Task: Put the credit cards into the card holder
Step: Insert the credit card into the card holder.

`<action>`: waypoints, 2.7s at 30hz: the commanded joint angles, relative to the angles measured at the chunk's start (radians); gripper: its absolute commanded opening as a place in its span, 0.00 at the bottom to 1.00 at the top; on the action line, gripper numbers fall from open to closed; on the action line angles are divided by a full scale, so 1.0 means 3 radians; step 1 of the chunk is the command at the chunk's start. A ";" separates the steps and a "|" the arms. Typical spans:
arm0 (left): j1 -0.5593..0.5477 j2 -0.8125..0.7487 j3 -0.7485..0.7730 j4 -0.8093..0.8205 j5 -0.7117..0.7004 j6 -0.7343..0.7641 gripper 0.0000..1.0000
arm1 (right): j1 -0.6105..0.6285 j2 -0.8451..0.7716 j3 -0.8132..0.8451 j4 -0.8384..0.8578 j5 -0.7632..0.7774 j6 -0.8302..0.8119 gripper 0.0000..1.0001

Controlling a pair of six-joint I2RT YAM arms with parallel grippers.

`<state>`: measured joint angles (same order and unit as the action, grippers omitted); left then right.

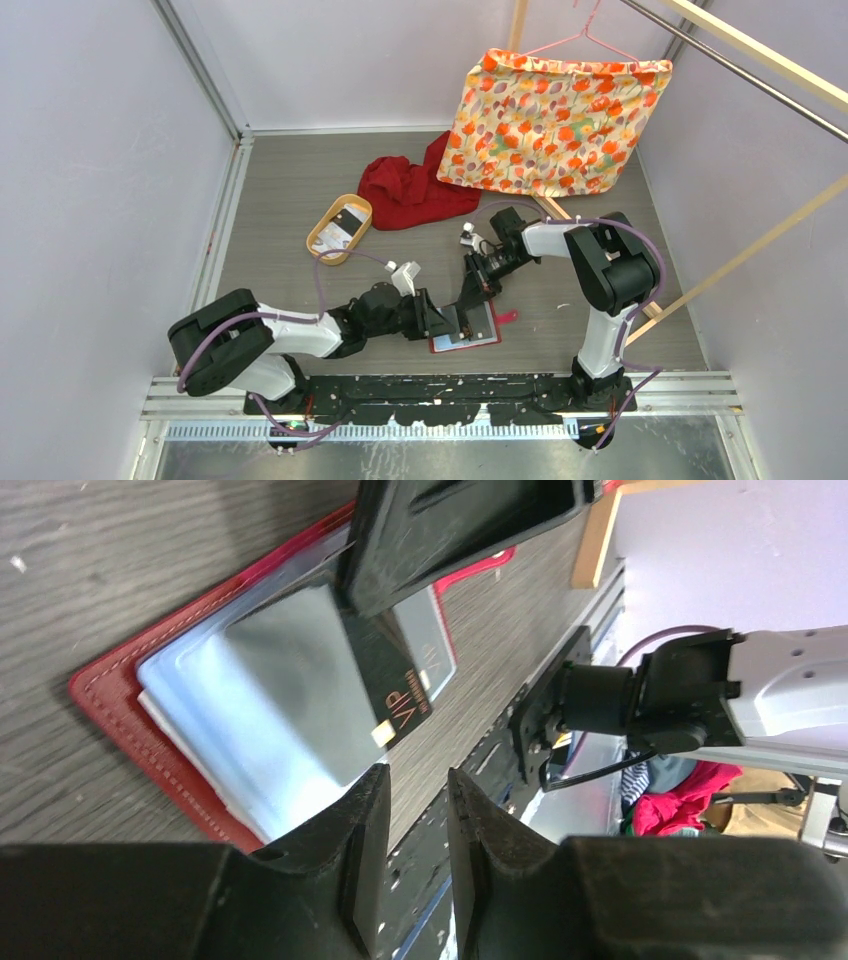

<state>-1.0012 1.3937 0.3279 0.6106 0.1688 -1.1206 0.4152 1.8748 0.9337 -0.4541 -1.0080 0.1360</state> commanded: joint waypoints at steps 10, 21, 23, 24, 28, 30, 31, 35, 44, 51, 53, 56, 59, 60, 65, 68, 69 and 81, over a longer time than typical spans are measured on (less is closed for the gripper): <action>0.0009 -0.0353 -0.0080 0.0042 -0.0226 0.0019 0.29 | 0.0014 -0.0045 0.0030 -0.0155 -0.0100 -0.0118 0.27; 0.0009 -0.0809 -0.0154 -0.0391 -0.0369 0.0129 0.29 | 0.0018 -0.0127 0.0085 -0.0381 0.0036 -0.0308 0.35; 0.0009 -0.0877 -0.0165 -0.0458 -0.0396 0.0141 0.29 | 0.0020 -0.0170 0.0089 -0.0411 0.0103 -0.0344 0.36; 0.0009 -0.0908 -0.0172 -0.0490 -0.0409 0.0143 0.29 | 0.0026 -0.0182 0.0091 -0.0417 0.0127 -0.0348 0.36; 0.0009 -0.1028 -0.0173 -0.0609 -0.0453 0.0166 0.29 | 0.0073 -0.0190 0.0130 -0.0493 0.0210 -0.0408 0.37; 0.0009 -0.1076 -0.0175 -0.0658 -0.0468 0.0173 0.29 | 0.0110 -0.0190 0.0160 -0.0550 0.0267 -0.0432 0.37; 0.0009 -0.1096 -0.0177 -0.0683 -0.0478 0.0172 0.29 | 0.0127 -0.0190 0.0179 -0.0582 0.0288 -0.0475 0.38; 0.0009 -0.1120 -0.0183 -0.0719 -0.0479 0.0177 0.29 | 0.0204 -0.0224 0.0217 -0.0653 0.0365 -0.0578 0.40; 0.0009 -0.1036 -0.0183 -0.0652 -0.0448 0.0177 0.29 | 0.0404 -0.0217 0.0353 -0.0861 0.0645 -0.0700 0.44; 0.0009 -0.1043 -0.0183 -0.0670 -0.0461 0.0179 0.29 | 0.0401 -0.0245 0.0433 -0.1042 0.0772 -0.0802 0.47; 0.0009 -0.1041 -0.0185 -0.0675 -0.0465 0.0179 0.29 | 0.0411 -0.0255 0.0446 -0.1066 0.0773 -0.0825 0.48; 0.0009 -0.1045 -0.0183 -0.0680 -0.0464 0.0181 0.29 | 0.0446 -0.0263 0.0450 -0.1075 0.0775 -0.0829 0.49; 0.0009 -0.1045 -0.0181 -0.0681 -0.0473 0.0180 0.29 | 0.0508 -0.0211 0.0490 -0.1121 0.0791 -0.0832 0.49; 0.0009 -0.1045 -0.0182 -0.0684 -0.0475 0.0180 0.29 | 0.0533 -0.0193 0.0514 -0.1142 0.0801 -0.0834 0.49; 0.0009 -0.1033 -0.0183 -0.0680 -0.0479 0.0180 0.29 | 0.0626 -0.0139 0.0583 -0.1223 0.0857 -0.0855 0.50; 0.0009 -0.1031 -0.0183 -0.0676 -0.0480 0.0179 0.29 | 0.0686 -0.0122 0.0611 -0.1240 0.0845 -0.0852 0.50; 0.0009 -0.1026 -0.0183 -0.0675 -0.0477 0.0177 0.29 | 0.0701 -0.0112 0.0622 -0.1252 0.0852 -0.0855 0.50; 0.0009 -0.1082 -0.0205 -0.0700 -0.0496 0.0162 0.29 | 0.0738 -0.0083 0.0800 -0.1631 0.0977 -0.1201 0.54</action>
<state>-1.0012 1.0824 0.2722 0.3897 0.0414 -1.0885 0.6277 1.8572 1.1404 -0.8883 -0.7223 -0.1734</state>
